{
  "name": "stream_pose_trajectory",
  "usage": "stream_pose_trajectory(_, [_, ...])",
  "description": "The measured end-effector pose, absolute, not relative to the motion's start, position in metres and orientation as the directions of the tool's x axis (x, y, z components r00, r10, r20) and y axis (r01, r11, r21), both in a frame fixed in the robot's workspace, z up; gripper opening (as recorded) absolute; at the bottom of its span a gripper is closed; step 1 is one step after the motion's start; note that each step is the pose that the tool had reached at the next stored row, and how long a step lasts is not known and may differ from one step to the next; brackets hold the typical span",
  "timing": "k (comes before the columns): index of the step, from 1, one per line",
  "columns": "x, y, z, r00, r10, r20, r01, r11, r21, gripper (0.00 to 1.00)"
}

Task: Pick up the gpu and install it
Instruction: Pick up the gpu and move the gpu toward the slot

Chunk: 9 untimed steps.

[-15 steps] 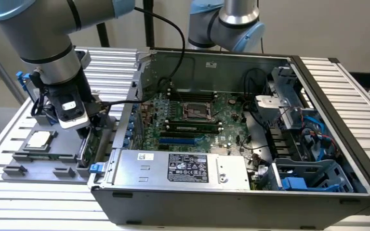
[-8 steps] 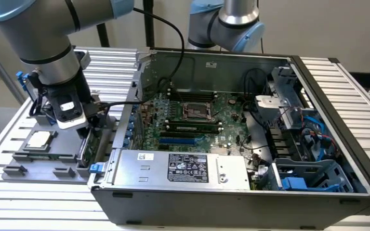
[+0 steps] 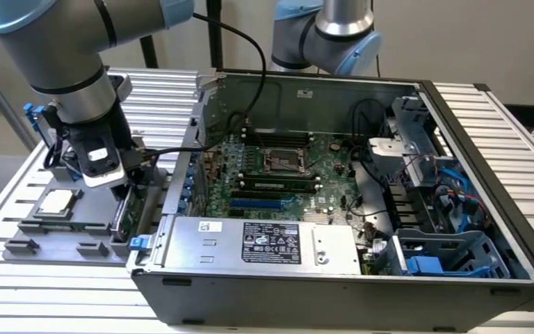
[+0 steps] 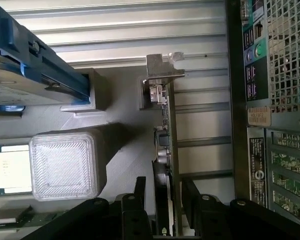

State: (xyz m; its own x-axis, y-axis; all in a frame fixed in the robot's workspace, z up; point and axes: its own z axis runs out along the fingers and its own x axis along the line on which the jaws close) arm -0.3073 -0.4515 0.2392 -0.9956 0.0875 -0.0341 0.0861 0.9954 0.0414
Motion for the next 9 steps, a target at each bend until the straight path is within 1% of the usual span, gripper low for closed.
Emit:
stream_pose_trajectory(4, [-0.3074, -0.4514, 0.2387, -0.996, 0.088, -0.034, 0.086, 0.995, 0.041, 1.0])
stream_pose_trajectory(5, [-0.3074, -0.4513, 0.2387, -0.996, 0.088, -0.034, 0.086, 0.995, 0.042, 0.0])
stream_pose_trajectory(9, [-0.3074, -0.4513, 0.2386, -0.996, 0.087, -0.034, 0.086, 0.995, 0.042, 0.0])
